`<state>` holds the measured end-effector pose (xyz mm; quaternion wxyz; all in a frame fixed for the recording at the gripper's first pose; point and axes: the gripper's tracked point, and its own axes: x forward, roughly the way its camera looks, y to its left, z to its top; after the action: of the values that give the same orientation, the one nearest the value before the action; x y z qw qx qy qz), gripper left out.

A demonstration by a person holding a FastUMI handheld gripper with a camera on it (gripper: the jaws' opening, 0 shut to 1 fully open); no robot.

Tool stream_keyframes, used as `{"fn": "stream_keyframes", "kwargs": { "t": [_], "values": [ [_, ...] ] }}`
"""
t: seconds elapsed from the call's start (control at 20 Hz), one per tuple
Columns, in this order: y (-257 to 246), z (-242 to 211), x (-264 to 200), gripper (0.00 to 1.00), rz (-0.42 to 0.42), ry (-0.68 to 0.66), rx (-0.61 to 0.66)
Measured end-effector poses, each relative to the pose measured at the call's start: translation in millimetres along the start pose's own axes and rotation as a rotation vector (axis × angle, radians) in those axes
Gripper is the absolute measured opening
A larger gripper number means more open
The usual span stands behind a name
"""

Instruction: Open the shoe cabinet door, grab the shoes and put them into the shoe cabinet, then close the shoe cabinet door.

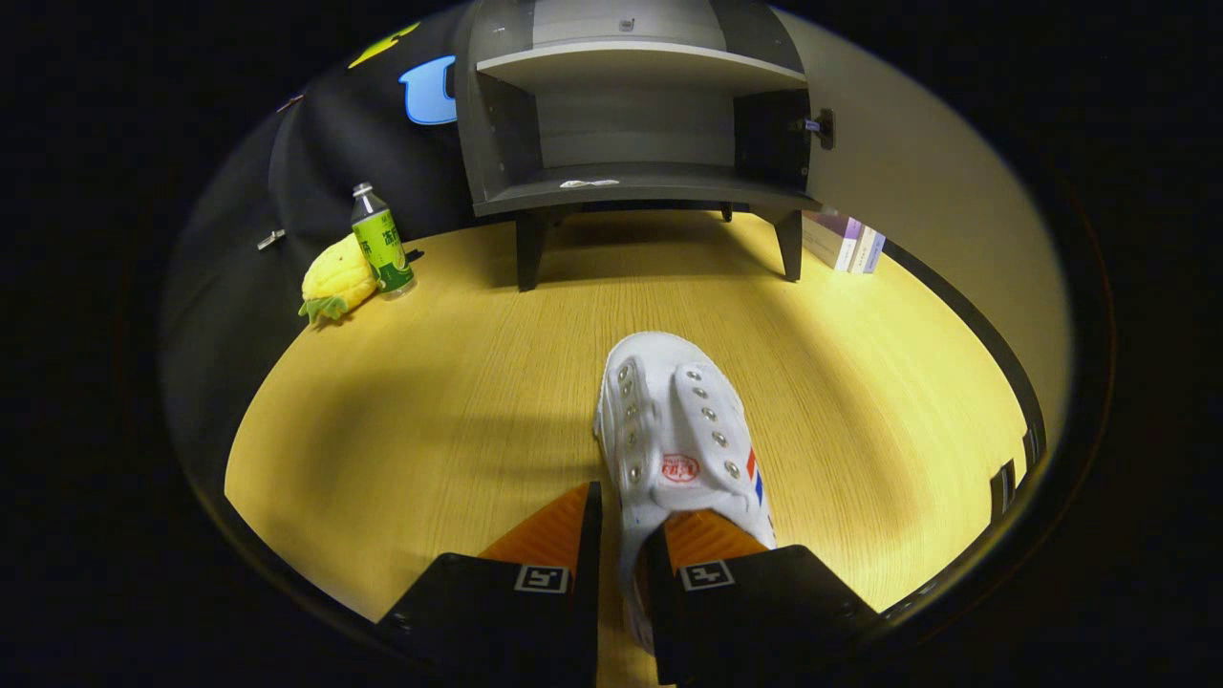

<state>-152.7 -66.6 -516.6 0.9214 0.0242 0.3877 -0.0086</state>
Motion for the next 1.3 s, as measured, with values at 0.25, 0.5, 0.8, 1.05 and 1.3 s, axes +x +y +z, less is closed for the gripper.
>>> {"fn": "stream_keyframes", "kwargs": {
  "t": [0.25, 0.5, 0.8, 1.05, 1.3],
  "values": [
    [-0.4, 8.2, 9.5, 0.27, -0.012, -0.072, -0.004],
    [-1.5, 11.5, 18.4, 0.05, -0.021, -0.097, 0.000],
    [-3.5, 14.7, 11.1, 0.05, -0.027, -0.071, 0.006],
    [-0.8, 58.6, -27.4, 0.05, -0.028, -0.094, 0.009],
    [8.1, 152.5, -89.6, 0.05, -0.037, -0.201, 0.013]
  ]
}}
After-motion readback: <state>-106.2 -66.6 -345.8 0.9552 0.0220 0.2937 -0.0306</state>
